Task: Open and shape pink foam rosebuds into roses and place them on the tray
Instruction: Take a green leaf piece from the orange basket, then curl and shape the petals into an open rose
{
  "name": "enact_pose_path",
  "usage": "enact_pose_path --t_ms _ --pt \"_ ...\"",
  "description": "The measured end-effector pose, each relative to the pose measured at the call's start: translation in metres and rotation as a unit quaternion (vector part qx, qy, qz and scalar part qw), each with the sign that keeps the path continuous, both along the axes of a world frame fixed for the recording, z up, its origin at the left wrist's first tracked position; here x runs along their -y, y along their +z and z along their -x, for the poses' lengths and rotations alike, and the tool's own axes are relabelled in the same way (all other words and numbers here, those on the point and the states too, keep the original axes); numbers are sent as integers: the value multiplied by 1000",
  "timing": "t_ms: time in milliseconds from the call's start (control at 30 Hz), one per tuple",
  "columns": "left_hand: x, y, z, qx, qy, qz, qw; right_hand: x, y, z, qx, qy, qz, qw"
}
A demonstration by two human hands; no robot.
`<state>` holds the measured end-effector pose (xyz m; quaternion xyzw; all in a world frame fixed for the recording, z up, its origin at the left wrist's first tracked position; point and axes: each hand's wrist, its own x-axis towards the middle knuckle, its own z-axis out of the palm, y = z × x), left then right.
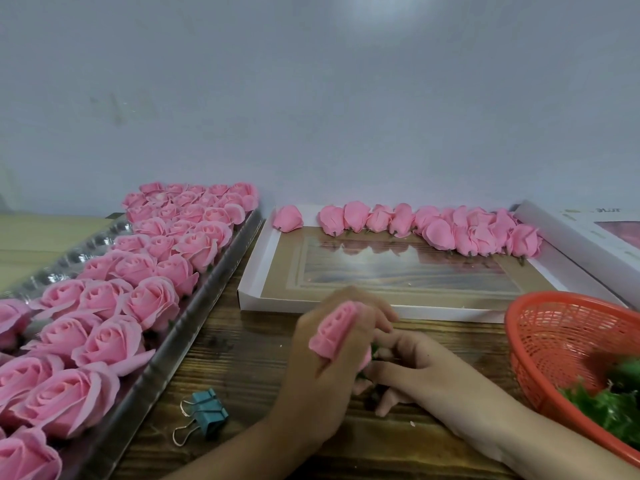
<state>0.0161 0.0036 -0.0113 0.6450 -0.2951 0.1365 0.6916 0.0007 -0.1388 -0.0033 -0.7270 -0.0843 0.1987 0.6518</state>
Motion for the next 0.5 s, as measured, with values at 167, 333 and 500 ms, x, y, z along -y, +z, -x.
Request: enact_pose_path --t_ms 167,333,500 --pt "3 1 -2 -2 12 -128 992 -3 3 3 37 -3 21 999" --pt "5 0 -6 -71 52 -120 989 -2 1 2 10 1 3 1000" --pt "5 -1 -6 -61 56 -147 986 -1 0 1 -10 -11 -39 999"
